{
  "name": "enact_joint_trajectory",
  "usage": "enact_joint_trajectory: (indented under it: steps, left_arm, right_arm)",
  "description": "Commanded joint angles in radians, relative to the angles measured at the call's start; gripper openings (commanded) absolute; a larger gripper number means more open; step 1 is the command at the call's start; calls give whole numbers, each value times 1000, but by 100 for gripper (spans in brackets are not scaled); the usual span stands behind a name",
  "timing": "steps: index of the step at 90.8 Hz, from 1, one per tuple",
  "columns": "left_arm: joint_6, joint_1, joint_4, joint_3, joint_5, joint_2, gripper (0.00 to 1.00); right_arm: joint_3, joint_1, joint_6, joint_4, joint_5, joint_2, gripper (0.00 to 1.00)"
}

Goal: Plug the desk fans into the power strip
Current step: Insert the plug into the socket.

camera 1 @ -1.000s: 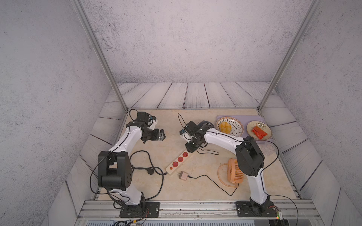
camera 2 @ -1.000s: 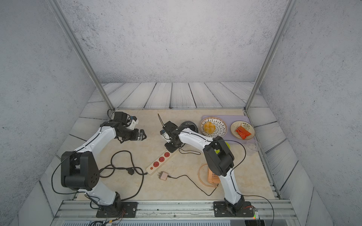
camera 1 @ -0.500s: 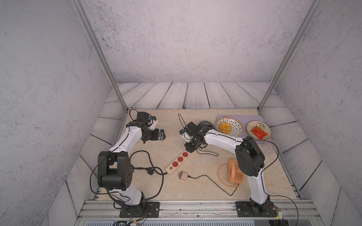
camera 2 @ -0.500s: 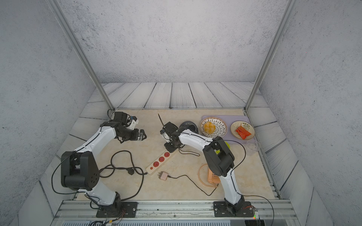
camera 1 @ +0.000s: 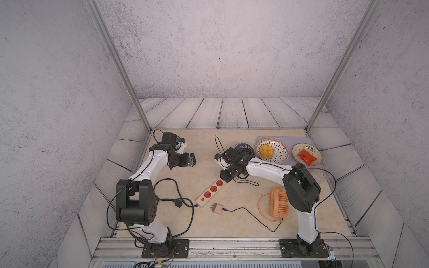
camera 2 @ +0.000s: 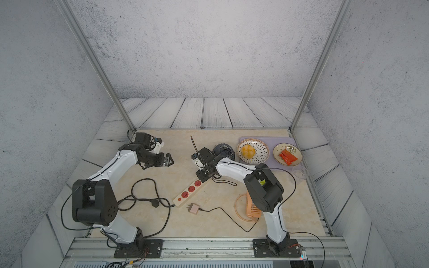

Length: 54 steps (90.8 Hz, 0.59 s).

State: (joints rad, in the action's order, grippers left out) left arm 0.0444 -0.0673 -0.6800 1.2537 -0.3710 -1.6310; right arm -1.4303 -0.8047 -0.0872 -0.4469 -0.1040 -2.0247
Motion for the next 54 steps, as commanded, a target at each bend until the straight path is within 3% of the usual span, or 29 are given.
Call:
enact_joint_trajectory:
  steps: [1,36,45,54]
  left_arm:
    - [1,8,-10,1,-10,-6,100]
    - [9,8,-15,12,-21,-21,99]
    - [8,8,-15,6,-23,-14,99]
    - [4,8,-6,-6,-25,5,99]
  right_arm:
    - [175,-21,-65,-190,37,-216,0]
    - [224,-21,-70,-198,44,-131,0]
    - [170,-21,-62,-239,44,-108,16]
    - [103,-19,-50,-271,36,-71,25]
